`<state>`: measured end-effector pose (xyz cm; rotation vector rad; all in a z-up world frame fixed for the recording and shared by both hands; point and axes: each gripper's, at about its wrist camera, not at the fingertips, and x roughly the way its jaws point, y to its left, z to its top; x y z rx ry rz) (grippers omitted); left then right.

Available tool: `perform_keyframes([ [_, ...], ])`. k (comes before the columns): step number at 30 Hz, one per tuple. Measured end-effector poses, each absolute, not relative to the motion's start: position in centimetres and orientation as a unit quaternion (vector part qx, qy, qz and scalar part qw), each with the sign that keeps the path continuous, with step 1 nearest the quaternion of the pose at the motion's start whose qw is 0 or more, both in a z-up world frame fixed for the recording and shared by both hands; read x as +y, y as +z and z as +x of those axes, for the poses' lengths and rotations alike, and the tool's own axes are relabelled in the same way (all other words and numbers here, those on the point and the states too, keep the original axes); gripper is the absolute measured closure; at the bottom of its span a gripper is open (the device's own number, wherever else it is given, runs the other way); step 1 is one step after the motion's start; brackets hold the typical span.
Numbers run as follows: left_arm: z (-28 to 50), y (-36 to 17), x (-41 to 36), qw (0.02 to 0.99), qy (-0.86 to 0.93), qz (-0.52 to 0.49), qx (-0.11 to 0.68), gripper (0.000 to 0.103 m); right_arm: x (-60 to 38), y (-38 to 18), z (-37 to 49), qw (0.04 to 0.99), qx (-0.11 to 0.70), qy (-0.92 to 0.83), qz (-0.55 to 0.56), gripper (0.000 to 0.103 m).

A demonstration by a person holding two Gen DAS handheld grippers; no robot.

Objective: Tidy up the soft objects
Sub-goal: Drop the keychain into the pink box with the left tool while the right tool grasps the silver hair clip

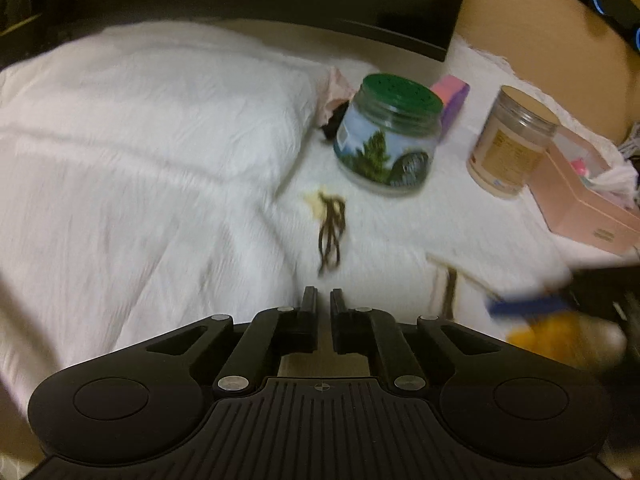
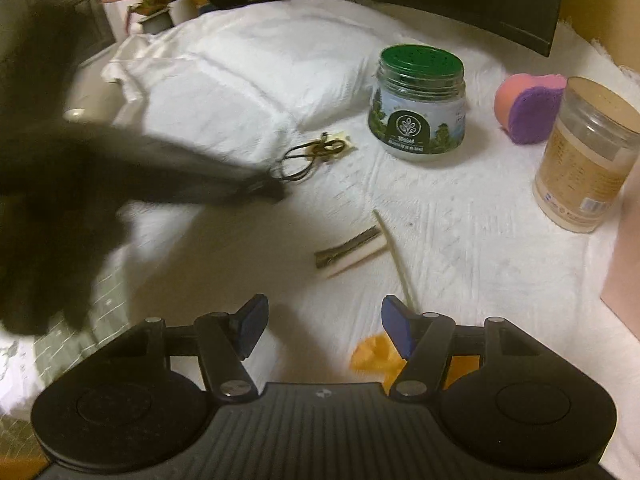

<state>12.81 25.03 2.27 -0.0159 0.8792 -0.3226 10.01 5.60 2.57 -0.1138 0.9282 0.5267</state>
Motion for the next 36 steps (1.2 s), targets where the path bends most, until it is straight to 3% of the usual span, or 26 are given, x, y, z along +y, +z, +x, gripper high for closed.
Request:
perform_keyframes([
  [6, 10.3, 3.7, 26.5, 0.888, -0.2, -0.041, 0.413, 0.094, 6.6, 2.4, 12.4, 0.873, 0.424, 0.231, -0.073, 0.039],
  [12, 15.2, 5.8, 26.5, 0.909, -0.154, -0.091, 0.377, 0.092, 6.5, 2.2, 12.3, 0.871, 0.426, 0.229, -0.088, 0.036],
  [21, 21.1, 3.0, 21.3, 0.888, -0.174, 0.058, 0.421, 0.084, 5.6, 2.1, 11.0, 0.873, 0.42, 0.232, -0.086, 0.032],
  [22, 21.1, 2.9, 21.0, 0.886, -0.177, 0.066, 0.424, 0.082, 5.6, 2.1, 10.9, 0.874, 0.419, 0.233, -0.086, 0.032],
  [24, 21.1, 2.9, 20.4, 0.88, -0.194, 0.08, 0.427, 0.059, 5.5, 2.1, 10.9, 0.874, 0.416, 0.235, -0.086, 0.032],
  [27, 20.9, 2.9, 19.6, 0.871, -0.22, 0.094, 0.43, 0.04, 5.4, 2.0, 10.9, 0.874, 0.415, 0.238, -0.086, 0.031],
  [29, 21.2, 2.9, 19.6, 0.867, -0.229, 0.085, 0.434, 0.037, 5.3, 1.9, 11.0, 0.873, 0.415, 0.241, -0.086, 0.029],
  [33, 21.3, 3.6, 21.5, 0.892, -0.199, 0.046, 0.404, 0.041, 5.3, 1.9, 11.0, 0.872, 0.413, 0.246, -0.09, 0.028],
  [36, 22.2, 2.7, 22.2, 0.883, -0.181, 0.048, 0.431, 0.043, 5.2, 1.8, 11.0, 0.872, 0.412, 0.25, -0.091, 0.028],
])
